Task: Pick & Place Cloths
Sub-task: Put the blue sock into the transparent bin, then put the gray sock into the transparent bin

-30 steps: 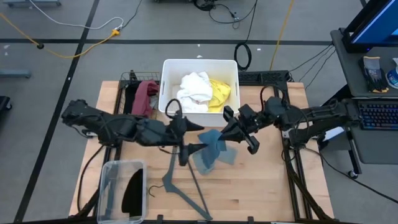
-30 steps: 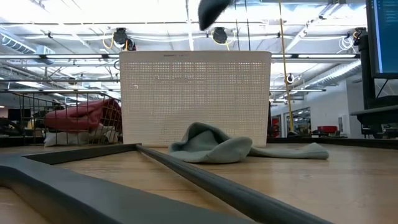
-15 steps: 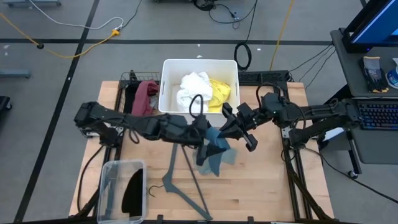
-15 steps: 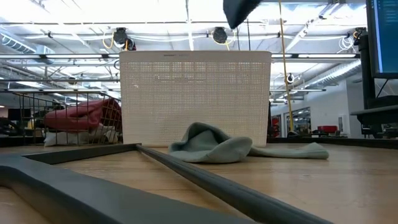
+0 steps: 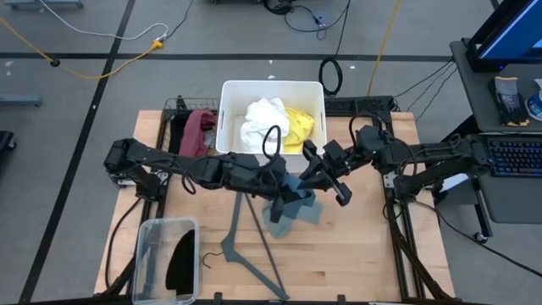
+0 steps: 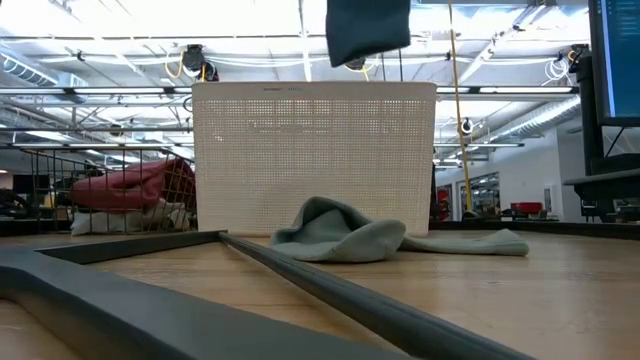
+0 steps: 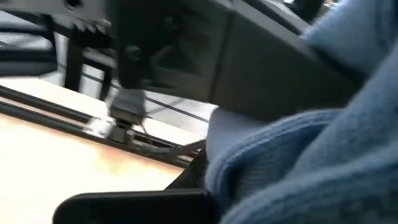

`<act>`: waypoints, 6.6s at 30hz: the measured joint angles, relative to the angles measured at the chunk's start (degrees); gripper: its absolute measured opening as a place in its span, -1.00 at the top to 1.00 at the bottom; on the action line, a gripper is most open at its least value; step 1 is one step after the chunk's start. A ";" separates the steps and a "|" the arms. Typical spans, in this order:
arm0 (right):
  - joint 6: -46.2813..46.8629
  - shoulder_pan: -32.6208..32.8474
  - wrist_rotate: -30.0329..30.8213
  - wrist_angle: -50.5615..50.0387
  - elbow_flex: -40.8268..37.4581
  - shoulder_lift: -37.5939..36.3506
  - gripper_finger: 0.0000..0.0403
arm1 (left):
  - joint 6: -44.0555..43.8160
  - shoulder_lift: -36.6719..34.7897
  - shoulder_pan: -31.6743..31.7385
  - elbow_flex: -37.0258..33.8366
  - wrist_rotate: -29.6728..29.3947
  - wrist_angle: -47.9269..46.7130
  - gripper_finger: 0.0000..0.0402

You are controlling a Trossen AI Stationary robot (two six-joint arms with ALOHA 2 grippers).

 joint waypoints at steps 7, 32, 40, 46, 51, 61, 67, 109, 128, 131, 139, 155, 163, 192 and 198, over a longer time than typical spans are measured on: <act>0.00 -0.22 -5.12 -5.97 0.00 -0.46 0.63 | -8.90 -0.42 -0.24 0.00 8.48 -5.10 0.96; -8.06 -0.33 -5.93 -26.63 -0.09 -3.34 -0.04 | -68.57 -16.25 -7.77 0.17 15.55 -46.11 0.99; -10.53 -1.50 -5.92 -26.62 -0.11 -3.32 -0.04 | -81.30 -19.42 -15.54 -0.03 14.51 -70.17 0.98; -10.51 -3.04 -5.92 -26.66 -0.11 -3.32 -0.03 | -89.97 -19.92 -22.25 0.04 16.03 -82.73 0.98; -10.16 -3.72 -5.90 -26.57 -0.11 -3.32 -0.04 | -98.19 -19.78 -28.16 0.04 14.62 -87.87 0.99; -10.08 -3.74 -5.66 -26.44 -0.11 -3.32 -0.02 | -110.90 -17.42 -36.37 0.02 9.29 -89.94 0.99; -10.08 -3.74 -5.66 -26.44 -0.11 -3.32 -0.02 | -112.03 -13.37 -38.06 0.02 8.20 -90.03 0.99; -7.02 -3.58 -5.68 -26.63 -0.13 -3.30 -0.02 | -108.71 -0.89 -40.96 -18.19 14.43 -68.33 0.91; -7.30 -3.58 -5.68 -27.32 -0.13 -3.30 -0.02 | -106.76 -12.15 -41.22 -18.21 14.31 -70.66 -0.23; -9.10 -3.57 -5.25 -30.80 -0.13 -3.30 -0.02 | -108.44 -16.07 -41.27 -18.16 11.90 -70.53 -0.33; -15.23 -1.58 6.26 -48.12 -0.13 -3.30 -0.02 | -103.74 -25.29 -41.16 -17.77 -14.03 -70.55 -0.36; -22.16 7.40 10.92 -48.71 -0.15 7.22 -0.02 | -78.78 -31.61 -41.05 -17.75 -49.62 -70.53 -0.34; -18.67 7.34 13.96 -42.94 -0.15 13.96 -0.02 | -71.86 -31.80 -41.05 -17.75 -50.79 -70.40 -0.34; 6.82 12.19 42.20 -32.53 -0.07 31.00 -0.02 | -48.84 -39.12 -41.05 -17.75 -50.82 -70.51 -0.34; 9.59 13.06 46.31 -32.53 -0.07 32.85 -0.02 | -47.04 -39.69 -41.05 -17.75 -50.79 -70.58 -0.34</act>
